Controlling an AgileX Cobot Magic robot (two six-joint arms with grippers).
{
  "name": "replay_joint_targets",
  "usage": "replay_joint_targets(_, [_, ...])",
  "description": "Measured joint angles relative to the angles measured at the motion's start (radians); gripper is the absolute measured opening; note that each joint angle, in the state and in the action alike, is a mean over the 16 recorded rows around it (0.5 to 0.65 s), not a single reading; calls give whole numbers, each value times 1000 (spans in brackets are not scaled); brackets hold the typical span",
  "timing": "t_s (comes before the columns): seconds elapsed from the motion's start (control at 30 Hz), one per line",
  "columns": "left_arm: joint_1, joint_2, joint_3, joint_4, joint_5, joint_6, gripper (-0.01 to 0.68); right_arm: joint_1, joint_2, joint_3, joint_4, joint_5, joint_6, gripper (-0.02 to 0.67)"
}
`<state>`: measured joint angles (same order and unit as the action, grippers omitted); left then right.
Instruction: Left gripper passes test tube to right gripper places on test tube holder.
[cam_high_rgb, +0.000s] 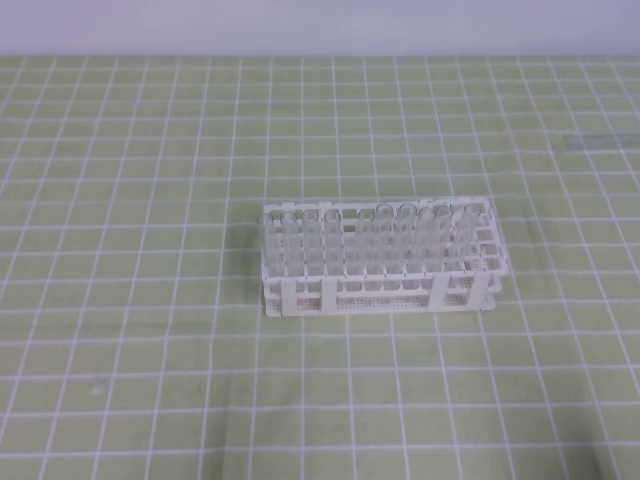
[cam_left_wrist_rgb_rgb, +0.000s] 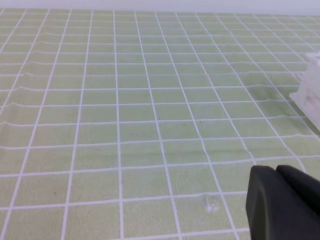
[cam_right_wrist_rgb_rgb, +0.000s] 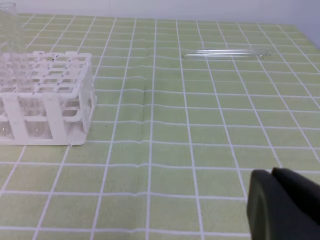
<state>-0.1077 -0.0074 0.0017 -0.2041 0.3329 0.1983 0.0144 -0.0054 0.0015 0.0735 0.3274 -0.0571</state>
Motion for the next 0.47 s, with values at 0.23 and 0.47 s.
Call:
replay_joint_targets(0.23, [0, -7, 3, 1, -4, 0, -3, 0, 0, 0, 0, 0, 0, -17])
replay_joint_targets(0.47, [0, -13, 5, 2, -8, -1, -3, 0, 0, 0, 0, 0, 0, -17])
